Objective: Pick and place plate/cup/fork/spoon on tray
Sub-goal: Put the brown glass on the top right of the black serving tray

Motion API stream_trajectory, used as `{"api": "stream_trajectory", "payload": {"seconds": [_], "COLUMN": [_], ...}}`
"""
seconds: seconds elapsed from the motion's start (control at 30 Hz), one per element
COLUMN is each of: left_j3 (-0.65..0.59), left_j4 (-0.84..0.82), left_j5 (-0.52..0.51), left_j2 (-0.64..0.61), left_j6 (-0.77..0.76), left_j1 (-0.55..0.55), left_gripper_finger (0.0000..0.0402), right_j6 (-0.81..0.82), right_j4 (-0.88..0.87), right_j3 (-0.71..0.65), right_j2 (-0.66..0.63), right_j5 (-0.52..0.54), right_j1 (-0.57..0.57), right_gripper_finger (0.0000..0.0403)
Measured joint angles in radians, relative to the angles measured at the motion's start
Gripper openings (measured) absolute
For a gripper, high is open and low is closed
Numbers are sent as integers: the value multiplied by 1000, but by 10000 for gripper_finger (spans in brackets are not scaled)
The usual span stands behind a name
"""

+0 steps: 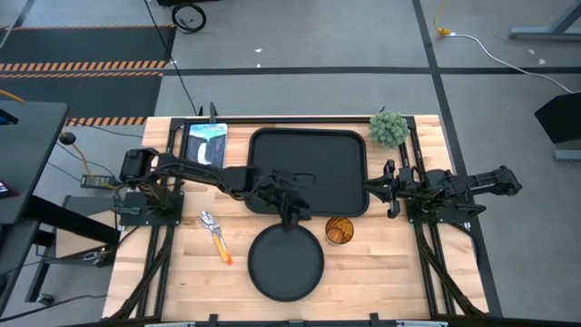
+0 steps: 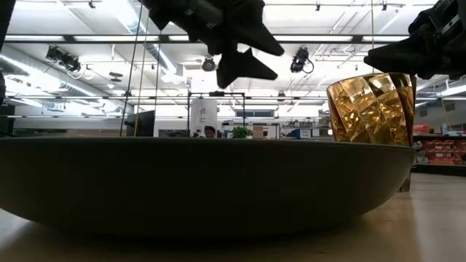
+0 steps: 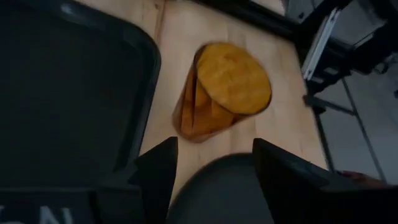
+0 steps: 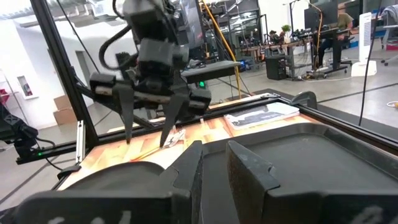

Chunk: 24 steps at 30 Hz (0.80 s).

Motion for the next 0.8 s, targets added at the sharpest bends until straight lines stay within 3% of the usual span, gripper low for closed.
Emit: {"api": "stream_trajectory", "payload": {"seconds": [0.17,0.37,0.6,0.8], "left_j3": [16,171,480,618], "left_j4": [36,36,-237,-419], "left_j5": [-31,-39,-148,-236], "left_j2": [41,160,336,415], "left_j6": [-50,-54,10,49], "left_j1": [-27,-65,-82,-92], "left_gripper_finger": [207,199,199,199], "right_j6": [0,0,0,0], "right_j4": [2,18,31,58], "right_j3": [0,0,0,1], "right_j2": [2,12,19,32], "right_j5": [0,-7,-8,-8], "right_j1": [0,0,0,0], "right_gripper_finger": [78,78,78,78]}}
